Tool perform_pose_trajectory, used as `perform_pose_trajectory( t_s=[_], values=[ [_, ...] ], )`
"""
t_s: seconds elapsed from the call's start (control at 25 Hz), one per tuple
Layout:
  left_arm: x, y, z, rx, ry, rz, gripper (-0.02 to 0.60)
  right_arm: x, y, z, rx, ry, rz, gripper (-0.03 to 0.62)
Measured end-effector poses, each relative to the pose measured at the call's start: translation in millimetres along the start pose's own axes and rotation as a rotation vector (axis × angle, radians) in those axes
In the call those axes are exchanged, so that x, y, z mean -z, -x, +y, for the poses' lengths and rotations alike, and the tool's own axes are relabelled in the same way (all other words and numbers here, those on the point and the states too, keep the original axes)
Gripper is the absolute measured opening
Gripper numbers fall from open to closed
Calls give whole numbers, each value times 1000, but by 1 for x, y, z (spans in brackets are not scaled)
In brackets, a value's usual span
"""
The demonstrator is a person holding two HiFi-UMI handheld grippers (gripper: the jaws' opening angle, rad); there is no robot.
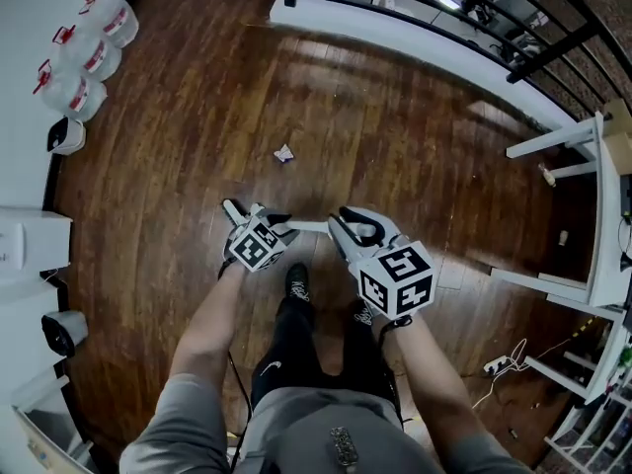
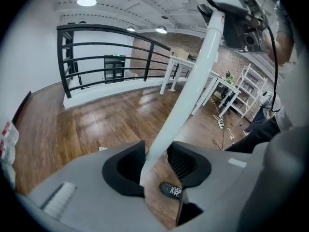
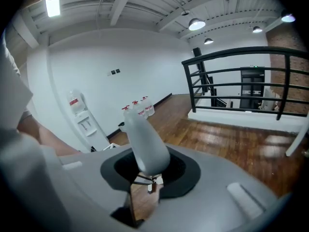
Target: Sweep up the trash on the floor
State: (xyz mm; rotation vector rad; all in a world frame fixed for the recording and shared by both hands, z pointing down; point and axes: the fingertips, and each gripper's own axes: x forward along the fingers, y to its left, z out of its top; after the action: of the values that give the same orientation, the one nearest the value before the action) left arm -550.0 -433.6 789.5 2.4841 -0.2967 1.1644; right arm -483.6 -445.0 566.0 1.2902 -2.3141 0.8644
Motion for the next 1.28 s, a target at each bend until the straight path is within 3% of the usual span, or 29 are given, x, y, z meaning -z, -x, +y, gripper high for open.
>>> perform_pose_trajectory(
  t_s=[0.16, 0.4, 0.72, 1.0, 1.12, 1.28],
  values=[
    [-34, -33, -19, 102, -77, -10, 144, 6, 27, -38, 136, -69, 7, 80],
    [-97, -95, -89, 246, -206, 1, 146, 27, 111, -100, 326, -161, -20, 80],
    [-169, -168, -197, 361, -327, 2, 149, 67, 229, -168, 481, -237, -50, 80],
    [-205, -193, -242, 381, -403, 50, 143, 77, 289, -211, 470, -292, -138, 79],
    [-207, -183, -219, 341, -418, 60, 141, 67, 279, -215, 431, -297, -175, 80],
    [-202, -155, -156, 254, -404, 88, 140, 38, 232, -208, 347, -281, -211, 80]
  ],
)
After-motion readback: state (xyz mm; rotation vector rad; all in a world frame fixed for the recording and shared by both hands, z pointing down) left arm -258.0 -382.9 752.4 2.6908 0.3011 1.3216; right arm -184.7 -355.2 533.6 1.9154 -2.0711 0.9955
